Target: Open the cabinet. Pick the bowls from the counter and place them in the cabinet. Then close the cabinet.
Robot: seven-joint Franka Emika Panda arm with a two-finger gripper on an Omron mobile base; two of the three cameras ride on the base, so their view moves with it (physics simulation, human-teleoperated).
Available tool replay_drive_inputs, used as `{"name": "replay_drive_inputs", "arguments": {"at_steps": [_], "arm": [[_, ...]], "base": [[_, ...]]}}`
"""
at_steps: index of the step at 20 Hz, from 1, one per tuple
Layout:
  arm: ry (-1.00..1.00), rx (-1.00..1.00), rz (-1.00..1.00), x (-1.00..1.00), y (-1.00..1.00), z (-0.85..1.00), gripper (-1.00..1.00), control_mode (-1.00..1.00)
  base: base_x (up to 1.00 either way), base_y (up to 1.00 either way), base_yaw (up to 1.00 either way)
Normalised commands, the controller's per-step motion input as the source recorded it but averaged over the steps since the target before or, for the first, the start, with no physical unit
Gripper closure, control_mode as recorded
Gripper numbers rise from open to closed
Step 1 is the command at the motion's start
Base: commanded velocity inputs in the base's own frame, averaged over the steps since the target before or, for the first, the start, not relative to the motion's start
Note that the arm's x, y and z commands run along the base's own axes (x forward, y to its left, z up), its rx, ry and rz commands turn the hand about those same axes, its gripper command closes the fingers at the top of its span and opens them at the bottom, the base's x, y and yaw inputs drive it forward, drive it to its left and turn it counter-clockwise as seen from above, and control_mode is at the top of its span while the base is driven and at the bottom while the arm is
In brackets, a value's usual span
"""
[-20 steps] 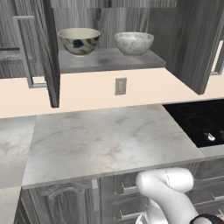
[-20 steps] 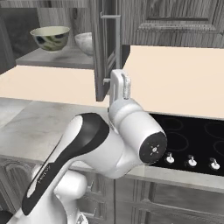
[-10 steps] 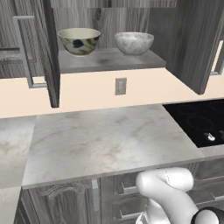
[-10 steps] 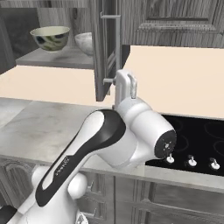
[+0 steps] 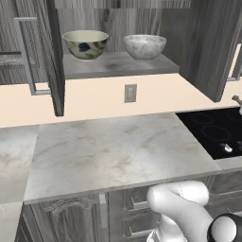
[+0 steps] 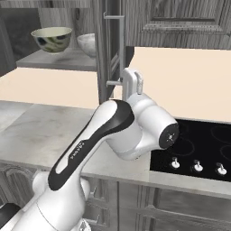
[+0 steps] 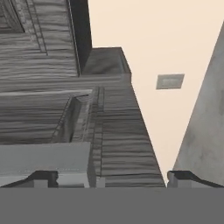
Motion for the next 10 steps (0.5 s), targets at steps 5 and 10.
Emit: {"name": "replay_drive_inputs", "arguments": {"at_steps": [5,10], "arm": [[0.00,0.00,0.00,0.38,0.00,-0.07,-1.00,-1.00],[0.00,0.00,0.02,0.15,0.00,0.00,-1.00,-1.00]], "base": [[0.00,0.00,0.00],[0.00,0.00,0.00]]}}
